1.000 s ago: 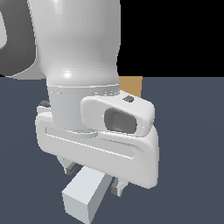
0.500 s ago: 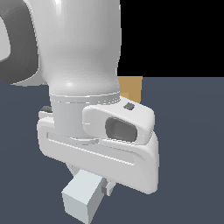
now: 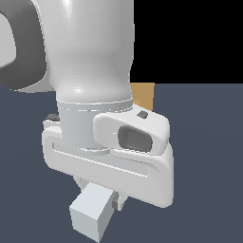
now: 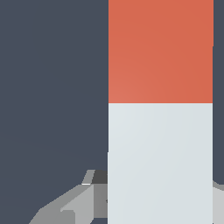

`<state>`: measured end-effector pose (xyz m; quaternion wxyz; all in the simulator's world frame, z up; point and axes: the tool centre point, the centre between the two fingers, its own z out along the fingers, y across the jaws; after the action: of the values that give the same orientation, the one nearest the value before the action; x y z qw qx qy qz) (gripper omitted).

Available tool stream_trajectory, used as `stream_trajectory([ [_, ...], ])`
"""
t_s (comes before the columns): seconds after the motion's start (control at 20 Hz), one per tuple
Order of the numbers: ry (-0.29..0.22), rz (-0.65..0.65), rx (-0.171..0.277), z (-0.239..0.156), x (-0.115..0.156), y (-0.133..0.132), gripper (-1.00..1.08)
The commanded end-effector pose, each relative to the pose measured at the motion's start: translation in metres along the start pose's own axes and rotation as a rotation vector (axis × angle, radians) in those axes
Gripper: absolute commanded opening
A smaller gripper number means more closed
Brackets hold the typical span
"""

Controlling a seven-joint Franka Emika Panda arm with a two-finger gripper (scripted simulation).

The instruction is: Insert the peg into the horizontal hole in a box.

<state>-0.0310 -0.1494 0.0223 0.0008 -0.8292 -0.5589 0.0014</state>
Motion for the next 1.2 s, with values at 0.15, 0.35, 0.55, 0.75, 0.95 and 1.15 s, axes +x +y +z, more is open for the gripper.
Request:
stream_trajectory([
  [0.15,0.000,-0.067,-0.003,-0.011,0.020,0.011,-1.00],
  [0.35,-0.001,-0.155,-0.004,-0.023,0.047,0.023,-1.00],
  [0.55,-0.002,-0.278,-0.004,-0.040,0.086,0.035,-1.00],
  [0.75,-0.002,-0.404,-0.004,-0.057,0.127,0.042,-1.00],
  [0.95,-0.001,-0.504,-0.004,-0.070,0.160,0.044,-1.00],
  [1.15,0.000,-0.573,-0.004,-0.079,0.183,0.043,-1.00],
])
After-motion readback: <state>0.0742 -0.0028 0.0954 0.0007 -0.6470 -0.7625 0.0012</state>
